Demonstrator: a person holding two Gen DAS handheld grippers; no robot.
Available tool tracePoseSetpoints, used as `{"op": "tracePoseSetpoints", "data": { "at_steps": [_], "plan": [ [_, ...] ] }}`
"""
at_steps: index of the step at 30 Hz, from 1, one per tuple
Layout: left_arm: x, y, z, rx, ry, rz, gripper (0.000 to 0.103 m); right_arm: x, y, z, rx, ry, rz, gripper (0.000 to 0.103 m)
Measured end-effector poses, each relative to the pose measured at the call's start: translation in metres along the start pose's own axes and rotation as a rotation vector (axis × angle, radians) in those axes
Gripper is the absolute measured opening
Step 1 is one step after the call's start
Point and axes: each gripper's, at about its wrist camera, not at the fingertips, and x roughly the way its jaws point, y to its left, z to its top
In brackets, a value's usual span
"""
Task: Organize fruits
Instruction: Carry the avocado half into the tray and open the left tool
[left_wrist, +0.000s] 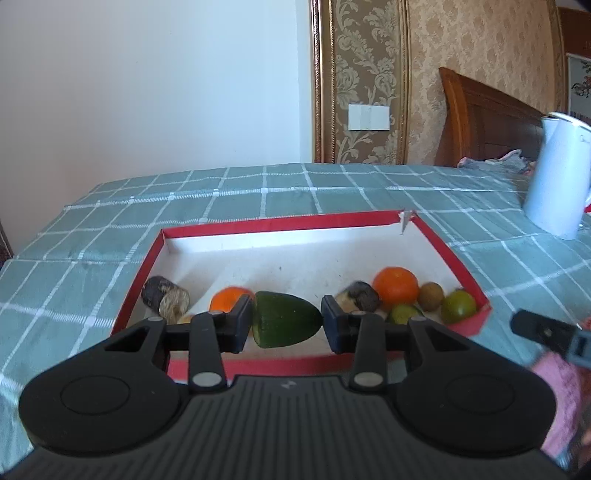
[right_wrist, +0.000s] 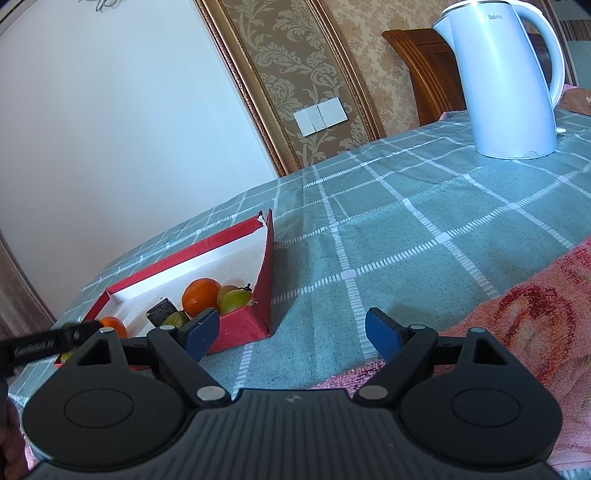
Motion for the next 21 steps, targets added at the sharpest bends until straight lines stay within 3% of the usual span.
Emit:
{"op": "tracePoseSetpoints", "data": {
  "at_steps": [10, 21],
  "plan": [
    [0.045, -0.005, 0.017, 0.004, 0.039, 0.105, 0.037, 0.000, 0.001, 0.000, 0.001, 0.001, 0.000, 0.086],
    [0.066, -0.007, 0.020, -0.006, 0.047, 0.101, 0.037, 0.000, 0.002, 0.000, 0.002, 0.002, 0.001, 0.086]
  ]
}}
